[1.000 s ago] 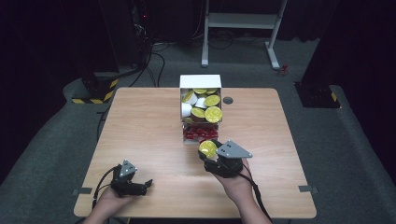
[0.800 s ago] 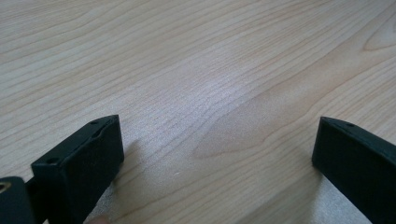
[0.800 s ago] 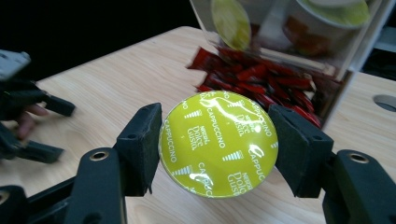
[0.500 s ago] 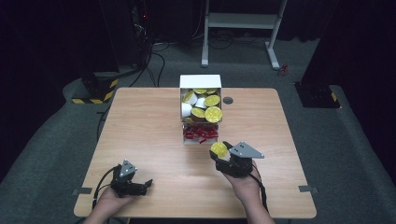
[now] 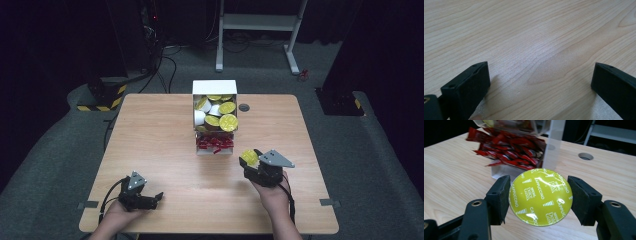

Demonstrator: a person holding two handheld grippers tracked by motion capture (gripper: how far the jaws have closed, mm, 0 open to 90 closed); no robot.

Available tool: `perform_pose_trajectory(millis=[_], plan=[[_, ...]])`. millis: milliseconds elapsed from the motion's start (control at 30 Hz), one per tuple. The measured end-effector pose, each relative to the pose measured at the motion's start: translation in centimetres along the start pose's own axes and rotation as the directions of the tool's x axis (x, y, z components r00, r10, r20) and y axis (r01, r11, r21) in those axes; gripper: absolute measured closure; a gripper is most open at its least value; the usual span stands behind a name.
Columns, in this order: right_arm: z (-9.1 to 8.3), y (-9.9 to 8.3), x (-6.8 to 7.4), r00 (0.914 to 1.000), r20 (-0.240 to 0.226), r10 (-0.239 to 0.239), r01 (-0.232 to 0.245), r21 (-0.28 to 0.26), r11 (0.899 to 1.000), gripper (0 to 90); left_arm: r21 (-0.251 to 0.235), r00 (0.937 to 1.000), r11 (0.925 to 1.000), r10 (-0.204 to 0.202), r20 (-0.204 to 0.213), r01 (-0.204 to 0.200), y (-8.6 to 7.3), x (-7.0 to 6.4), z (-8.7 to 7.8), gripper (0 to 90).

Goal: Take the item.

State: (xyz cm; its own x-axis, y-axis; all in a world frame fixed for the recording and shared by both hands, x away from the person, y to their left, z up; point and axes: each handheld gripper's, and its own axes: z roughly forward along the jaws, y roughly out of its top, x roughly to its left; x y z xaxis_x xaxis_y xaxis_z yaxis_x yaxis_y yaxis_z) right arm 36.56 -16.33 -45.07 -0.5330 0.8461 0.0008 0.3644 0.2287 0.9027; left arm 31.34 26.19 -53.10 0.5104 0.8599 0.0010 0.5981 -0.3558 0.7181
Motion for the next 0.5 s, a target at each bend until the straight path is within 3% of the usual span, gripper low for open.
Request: perform_pose_trajectory(millis=[367,500], plan=[[0.5,-1.3,-2.3,0.9981,0.053,0.03,-0.032,0.046,0.998,38.0,0.0,1.0,1.0,0.004,-0.001,-0.004,0.0,0.0,0.0,2.5],[0.8,-2.1,-3.3,0.9947,0.099,0.028,-0.035,0.077,0.996,38.0,0.001,1.0,1.0,-0.001,-0.002,0.001,0.0,0.0,0.0,2.5]])
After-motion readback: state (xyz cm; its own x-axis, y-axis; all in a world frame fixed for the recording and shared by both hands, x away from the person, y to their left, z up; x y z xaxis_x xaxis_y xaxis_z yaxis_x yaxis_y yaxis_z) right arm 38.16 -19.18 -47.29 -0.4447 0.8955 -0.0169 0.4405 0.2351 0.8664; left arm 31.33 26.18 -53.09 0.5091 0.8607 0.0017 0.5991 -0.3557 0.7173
